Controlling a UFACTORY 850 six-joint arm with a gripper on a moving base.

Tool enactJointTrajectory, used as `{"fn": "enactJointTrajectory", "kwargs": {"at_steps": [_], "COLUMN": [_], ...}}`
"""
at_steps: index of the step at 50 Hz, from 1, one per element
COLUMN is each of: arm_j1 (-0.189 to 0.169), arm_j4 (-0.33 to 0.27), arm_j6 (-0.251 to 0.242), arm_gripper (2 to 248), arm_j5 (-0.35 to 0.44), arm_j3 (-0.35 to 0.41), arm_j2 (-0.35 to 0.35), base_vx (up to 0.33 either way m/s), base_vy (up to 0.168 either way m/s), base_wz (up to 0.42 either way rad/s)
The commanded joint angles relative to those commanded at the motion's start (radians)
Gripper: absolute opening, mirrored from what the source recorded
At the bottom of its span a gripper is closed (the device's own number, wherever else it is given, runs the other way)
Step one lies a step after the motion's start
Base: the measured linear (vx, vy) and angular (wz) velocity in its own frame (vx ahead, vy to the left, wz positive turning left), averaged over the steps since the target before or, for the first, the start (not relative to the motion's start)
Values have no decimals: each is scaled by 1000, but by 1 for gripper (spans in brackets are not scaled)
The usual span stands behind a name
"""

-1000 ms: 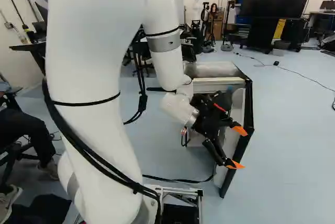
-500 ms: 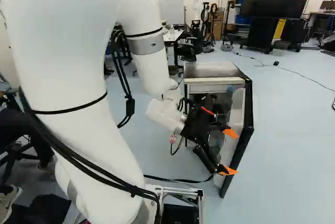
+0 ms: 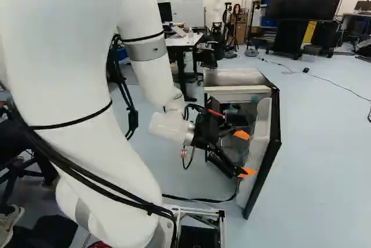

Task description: Open the fridge door

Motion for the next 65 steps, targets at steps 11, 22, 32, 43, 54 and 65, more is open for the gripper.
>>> {"fn": "enactJointTrajectory", "kwargs": {"at_steps": [11, 22, 32, 43, 54, 65], "arm_j1": [0, -16, -45, -88, -131, -172], "arm_j4": [-2, -2, -2, -2, -2, -2], "arm_j6": [0, 0, 0, 0, 0, 0], "arm_gripper": [247, 247, 247, 247, 247, 247], "arm_j5": [1, 1, 0, -12, -38, -71], "arm_j3": [-58, -127, -194, -263, -326, -389], "arm_j2": [-45, -95, -143, -191, -233, -275], "base_vx": [0, 0, 0, 0, 0, 0], "base_vy": [0, 0, 0, 0, 0, 0], "base_wz": [0, 0, 0, 0, 0, 0]}}
